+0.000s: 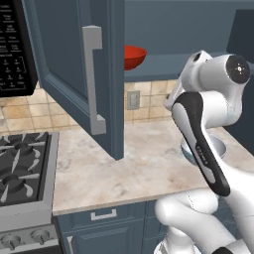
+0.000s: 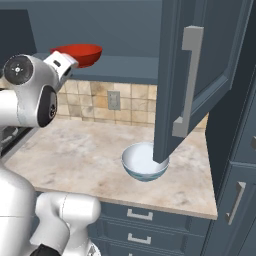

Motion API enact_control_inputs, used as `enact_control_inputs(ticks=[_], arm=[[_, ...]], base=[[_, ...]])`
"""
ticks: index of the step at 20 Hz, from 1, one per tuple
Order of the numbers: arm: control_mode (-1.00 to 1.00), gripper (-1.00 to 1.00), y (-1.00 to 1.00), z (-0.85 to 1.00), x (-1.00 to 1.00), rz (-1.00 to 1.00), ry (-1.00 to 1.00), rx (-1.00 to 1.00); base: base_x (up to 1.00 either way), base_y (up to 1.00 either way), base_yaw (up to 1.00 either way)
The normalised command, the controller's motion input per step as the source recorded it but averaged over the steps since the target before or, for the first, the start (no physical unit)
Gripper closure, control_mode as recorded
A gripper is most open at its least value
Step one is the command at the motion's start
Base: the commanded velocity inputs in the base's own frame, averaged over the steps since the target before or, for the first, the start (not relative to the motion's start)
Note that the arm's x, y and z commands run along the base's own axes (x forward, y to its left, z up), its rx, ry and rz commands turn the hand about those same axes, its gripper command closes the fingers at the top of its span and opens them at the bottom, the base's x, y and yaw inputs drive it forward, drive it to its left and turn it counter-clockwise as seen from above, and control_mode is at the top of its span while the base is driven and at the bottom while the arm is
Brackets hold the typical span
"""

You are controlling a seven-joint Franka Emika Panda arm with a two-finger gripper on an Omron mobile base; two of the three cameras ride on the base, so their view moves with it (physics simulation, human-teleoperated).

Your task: Open the cabinet. Pick the bowls from the counter and place them in the cabinet. Then close the cabinet.

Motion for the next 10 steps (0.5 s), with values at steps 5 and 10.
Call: enact_control_inputs(ticks=[5,10], arm=[[-1.00,-1.00,-0.25,-0.37,0.00,-0.11,0.10,0.00],[-1.00,-1.00,-0.07,-0.59,0.00,-0.14,0.05,0.00]], base=[[0.00,0.00,0.00],[0.00,0.00,0.00]])
